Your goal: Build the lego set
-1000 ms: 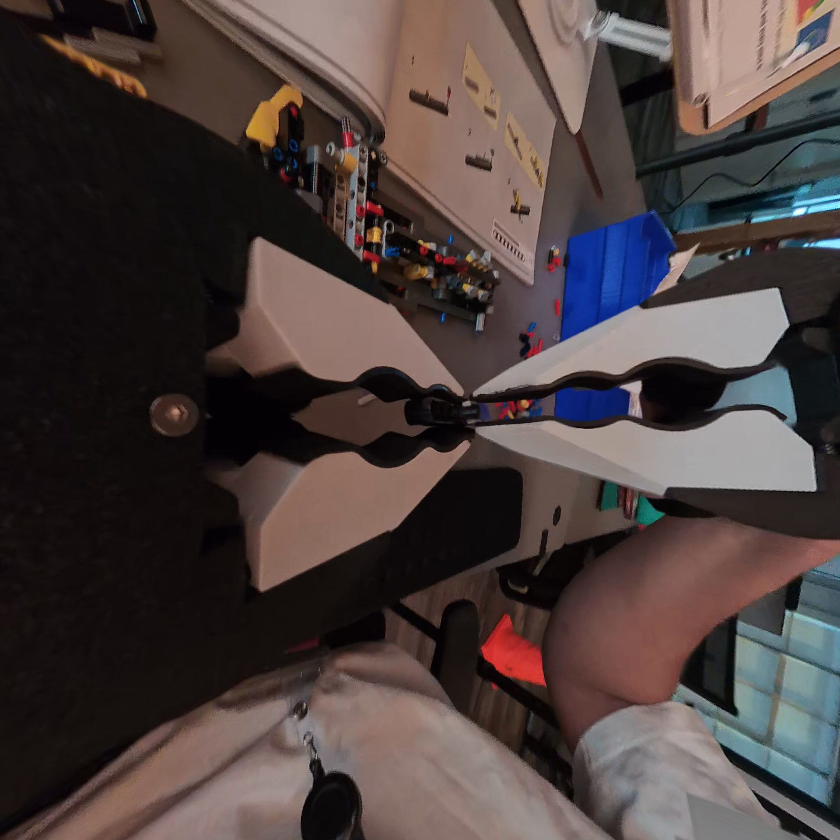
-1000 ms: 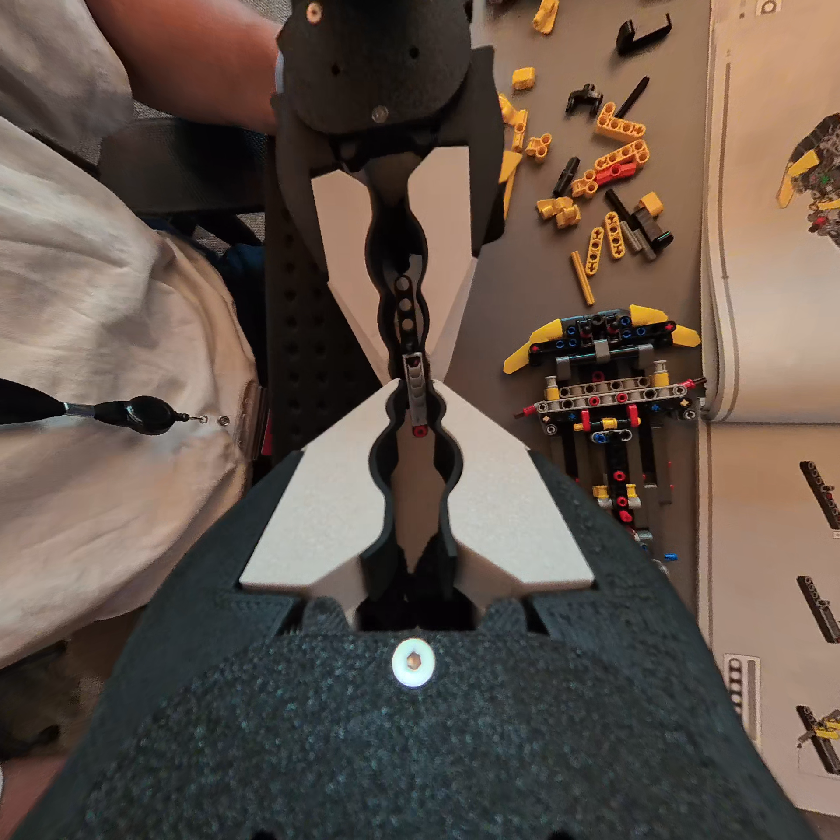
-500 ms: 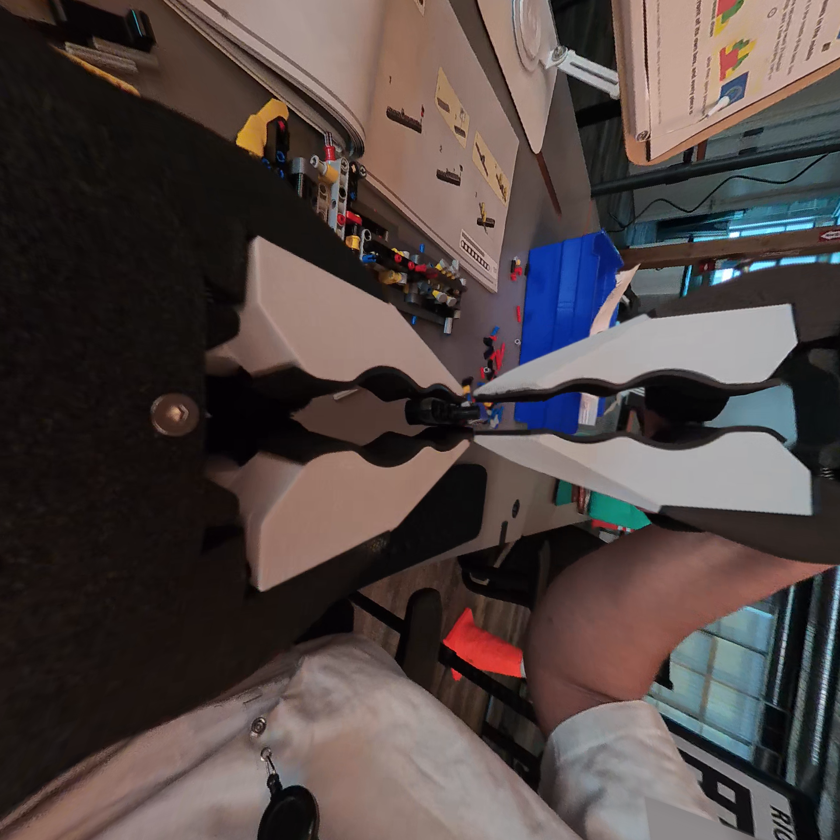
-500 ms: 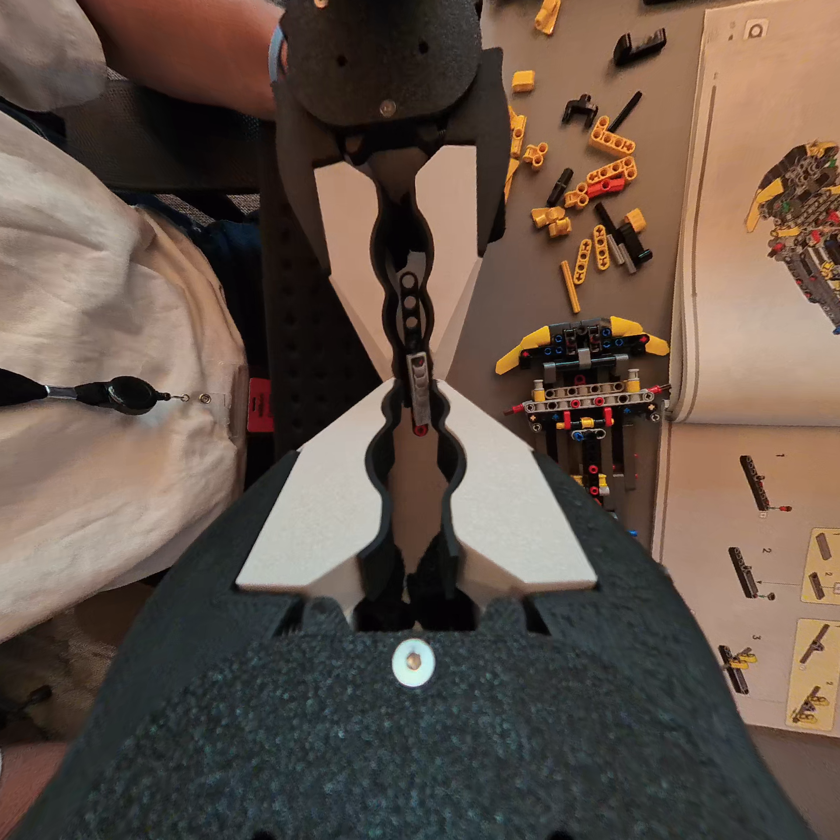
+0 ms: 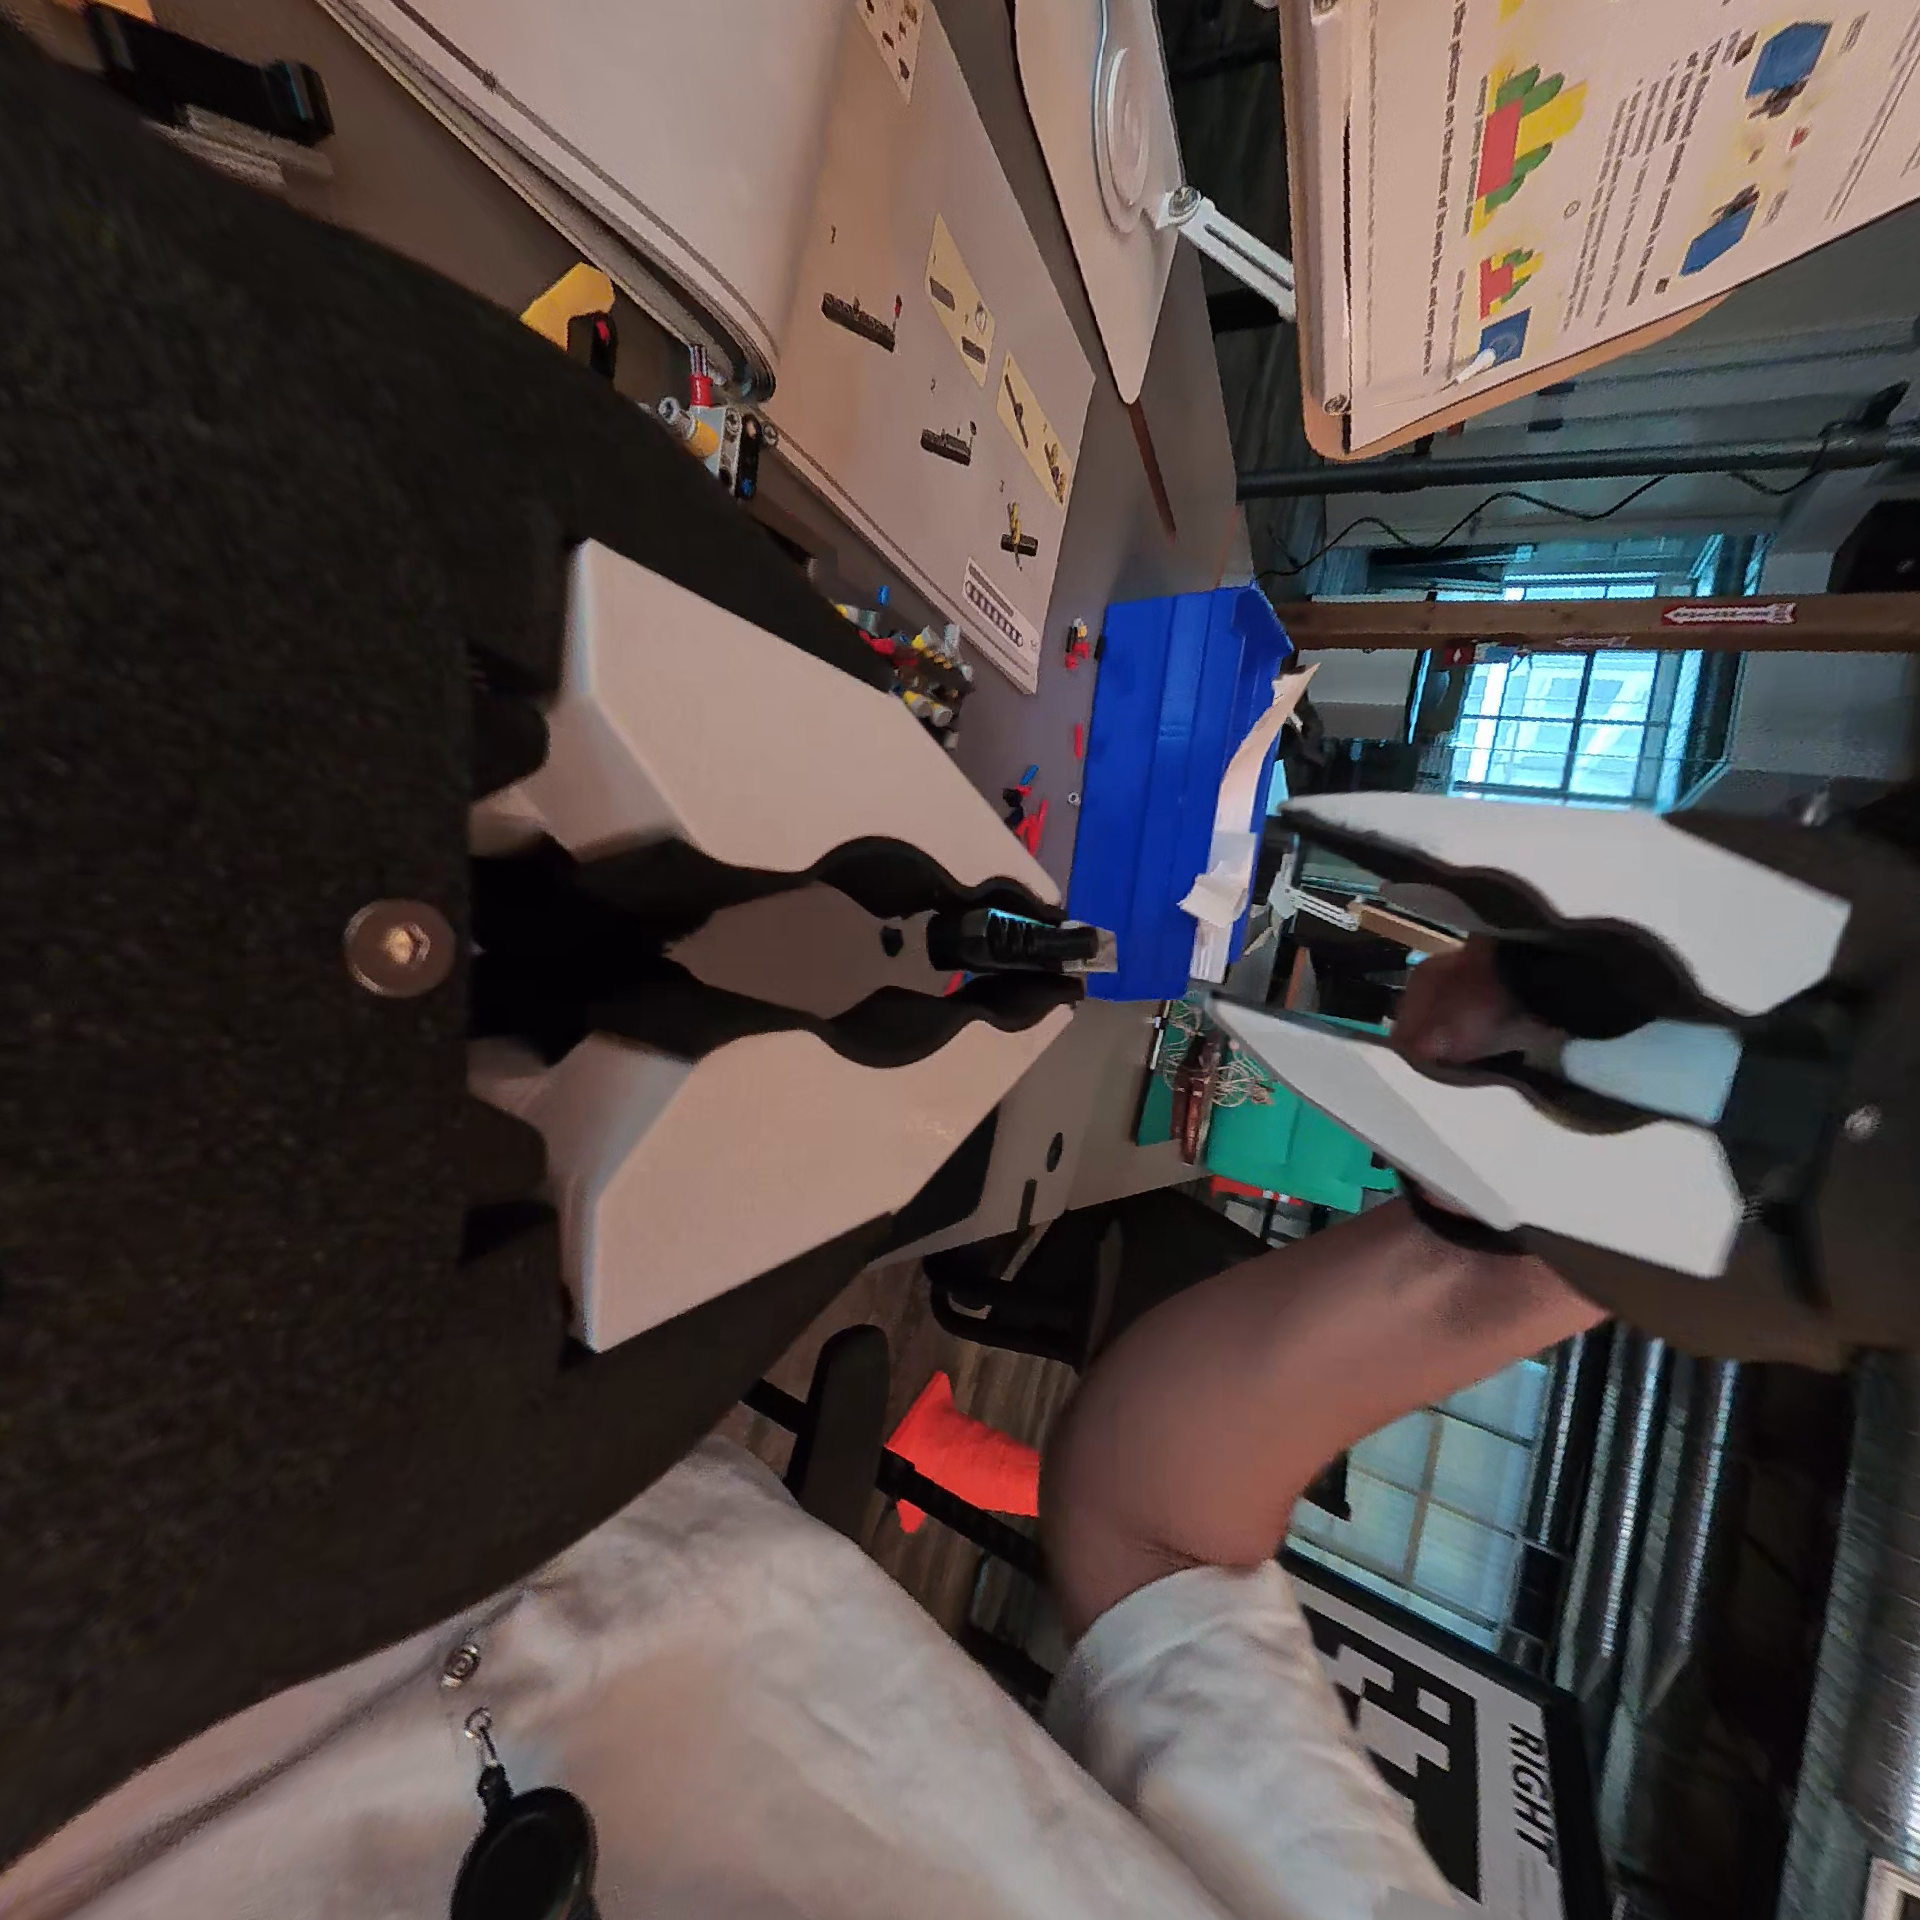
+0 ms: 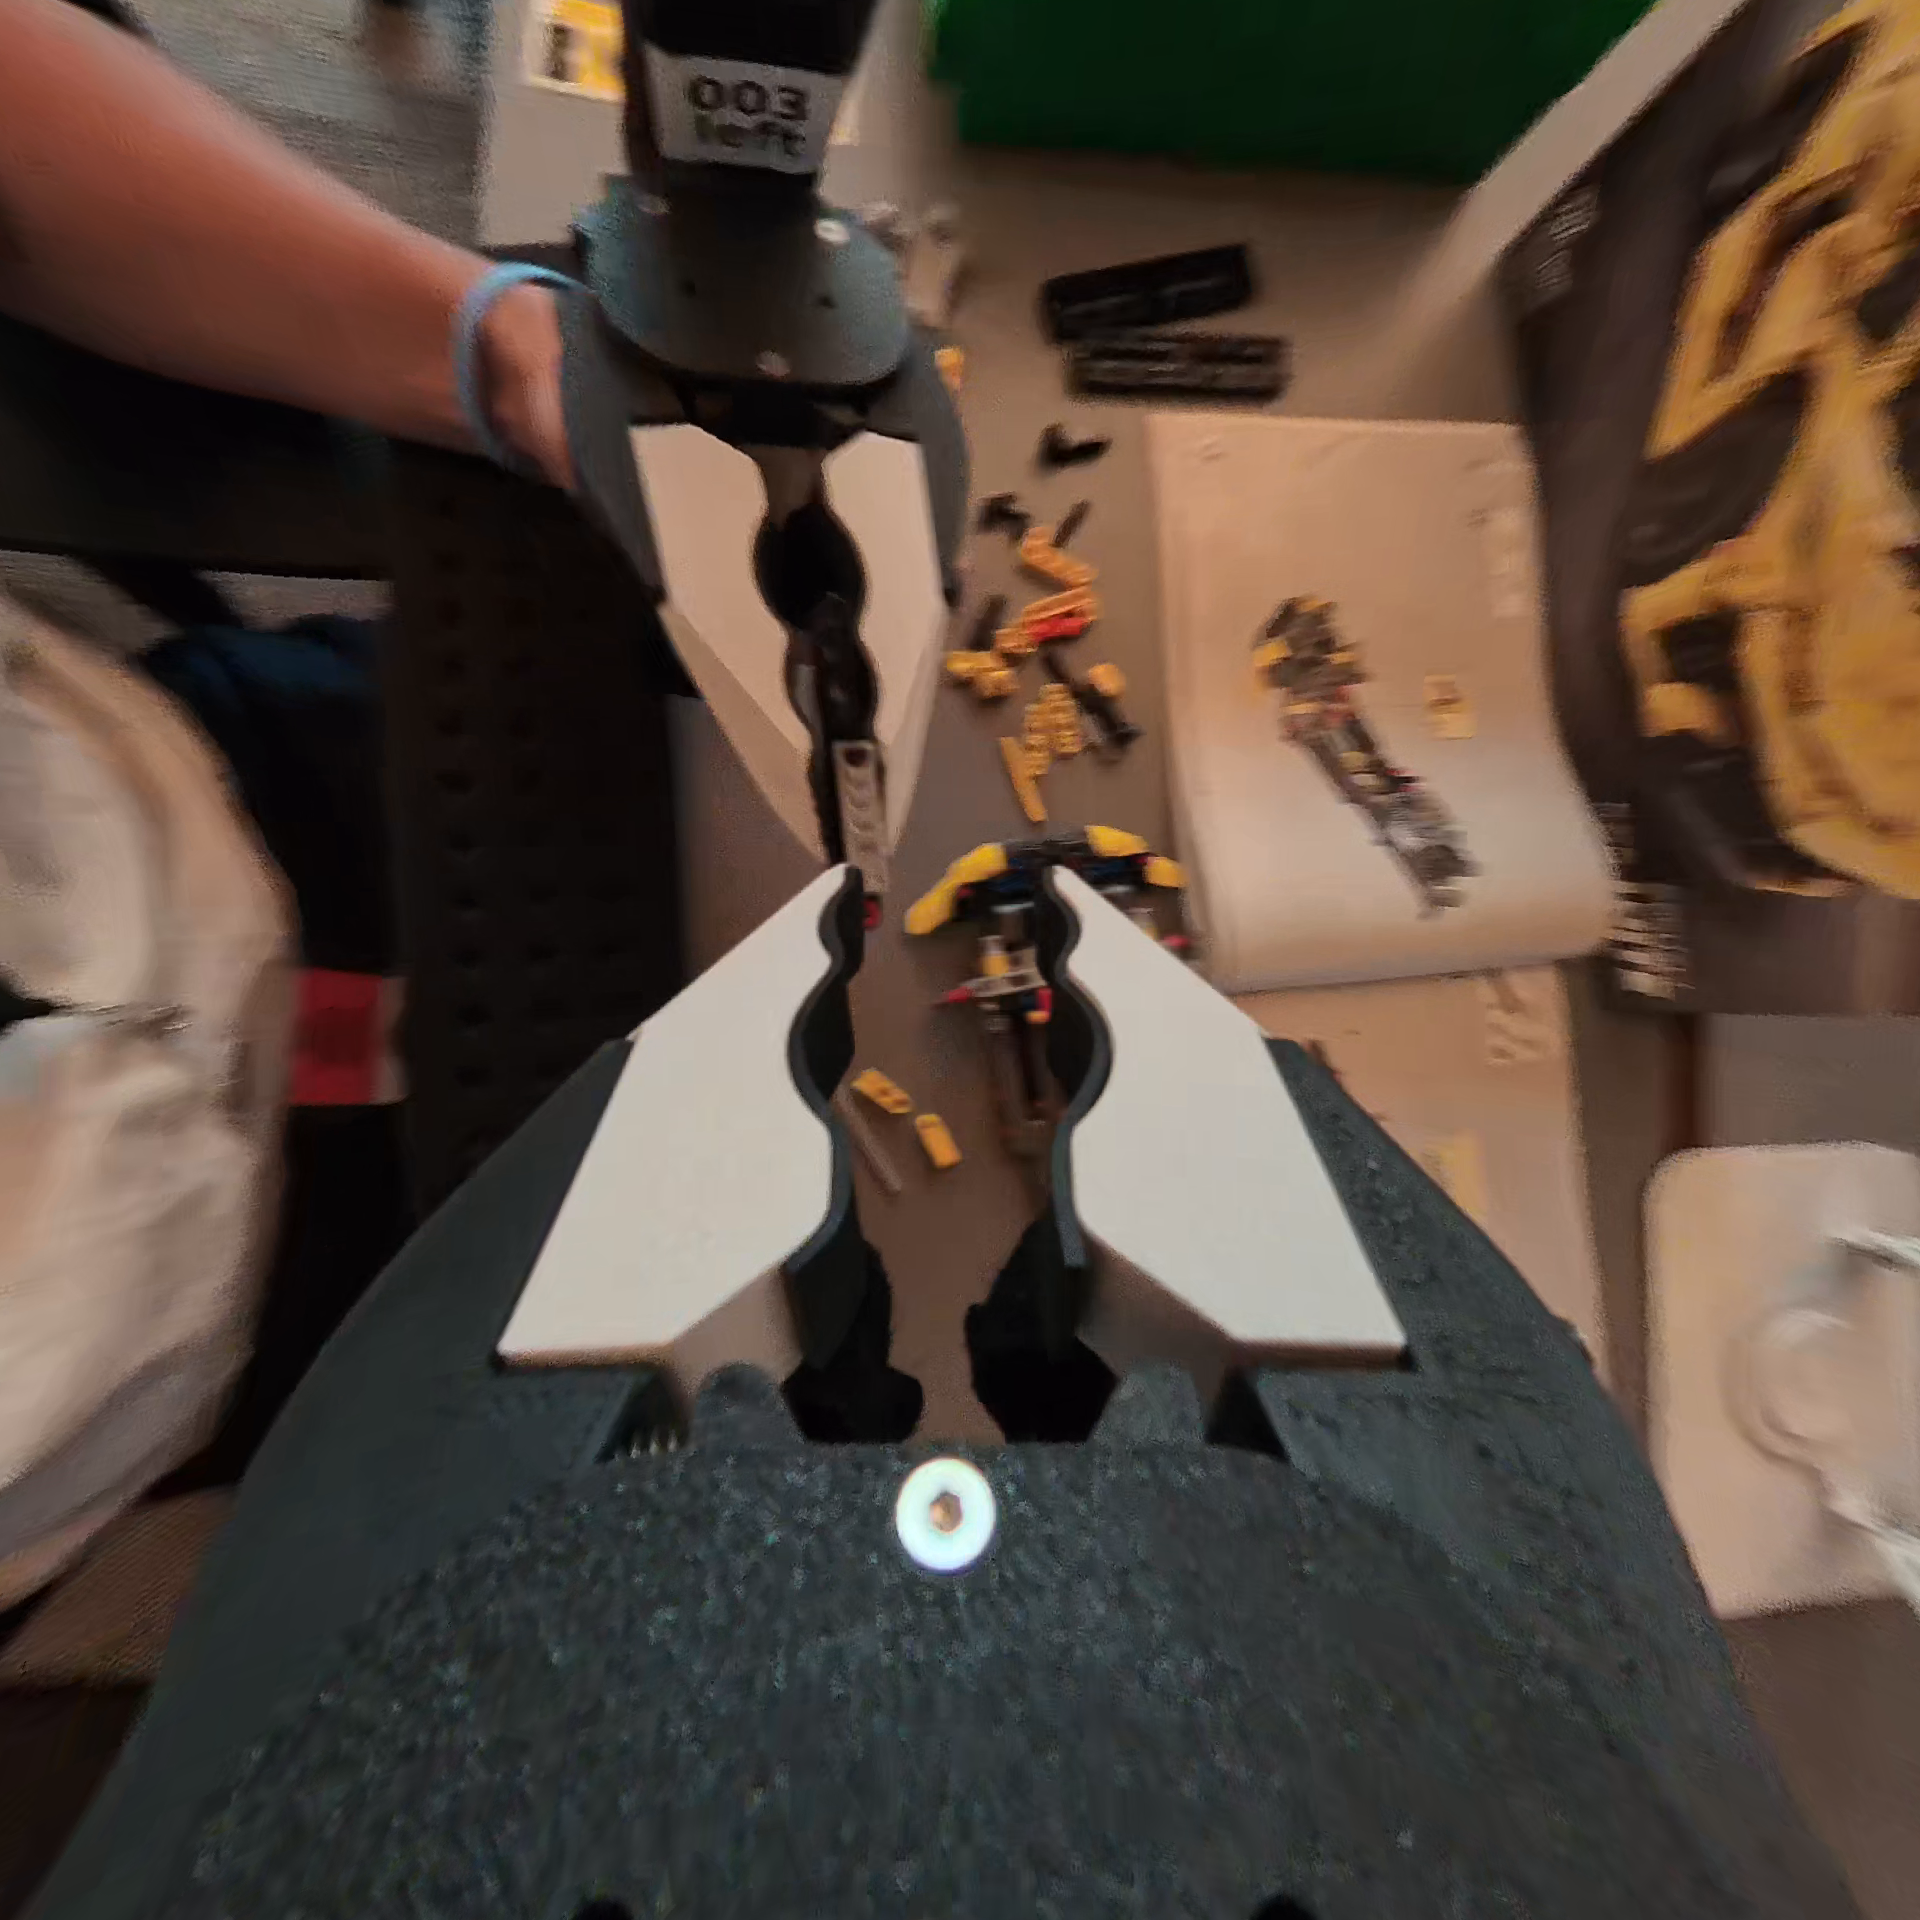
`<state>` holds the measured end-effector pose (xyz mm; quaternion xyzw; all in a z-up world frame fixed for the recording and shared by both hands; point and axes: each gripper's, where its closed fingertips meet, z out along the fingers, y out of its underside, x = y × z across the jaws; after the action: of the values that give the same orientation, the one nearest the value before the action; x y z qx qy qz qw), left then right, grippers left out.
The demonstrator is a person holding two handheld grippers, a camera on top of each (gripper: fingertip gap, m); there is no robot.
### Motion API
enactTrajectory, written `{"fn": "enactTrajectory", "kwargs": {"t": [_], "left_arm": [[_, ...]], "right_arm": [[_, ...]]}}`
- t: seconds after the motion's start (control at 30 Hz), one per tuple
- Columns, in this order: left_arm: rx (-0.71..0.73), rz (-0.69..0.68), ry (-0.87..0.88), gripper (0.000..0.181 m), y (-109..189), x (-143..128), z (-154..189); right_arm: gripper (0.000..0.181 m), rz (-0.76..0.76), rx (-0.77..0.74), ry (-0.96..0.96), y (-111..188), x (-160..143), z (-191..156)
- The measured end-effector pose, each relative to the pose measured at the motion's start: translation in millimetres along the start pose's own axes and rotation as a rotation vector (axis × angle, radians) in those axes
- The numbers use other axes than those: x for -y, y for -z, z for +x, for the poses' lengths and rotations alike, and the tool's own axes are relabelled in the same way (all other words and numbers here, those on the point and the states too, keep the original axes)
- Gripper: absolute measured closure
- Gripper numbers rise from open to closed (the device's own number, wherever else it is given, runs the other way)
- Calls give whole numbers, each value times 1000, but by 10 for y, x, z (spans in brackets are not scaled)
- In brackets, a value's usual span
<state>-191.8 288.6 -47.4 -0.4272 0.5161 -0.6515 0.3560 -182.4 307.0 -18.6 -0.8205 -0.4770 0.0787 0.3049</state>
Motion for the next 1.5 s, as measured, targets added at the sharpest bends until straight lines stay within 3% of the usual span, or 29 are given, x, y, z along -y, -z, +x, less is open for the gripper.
{"fn": "enactTrajectory", "kwargs": {"t": [0.2, 0.3, 0.63, 0.87, 1.33, 1.47, 1.5], "left_arm": [[16, 53, 129, 174, 76, 72, -150], [26, 58, 177, 174, 91, 61, -215], [40, 29, 169, 175, 76, 10, -225], [35, -3, 185, 175, 42, -55, -212], [108, -27, 323, 174, -18, -146, -370], [142, -91, 240, 174, -30, -174, -375], [147, -108, 213, 167, -14, -170, -365]], "right_arm": [[141, 25, -437, 235, -132, -164, 28], [136, -20, -549, 287, -218, -167, 38], [148, -129, -658, 418, -513, -147, 134], [169, -147, -712, 443, -528, -177, 174], [169, -201, -836, 507, -576, -292, 314], [169, -180, -794, 486, -602, -318, 300], [169, -188, -793, 485, -599, -333, 307]]}}
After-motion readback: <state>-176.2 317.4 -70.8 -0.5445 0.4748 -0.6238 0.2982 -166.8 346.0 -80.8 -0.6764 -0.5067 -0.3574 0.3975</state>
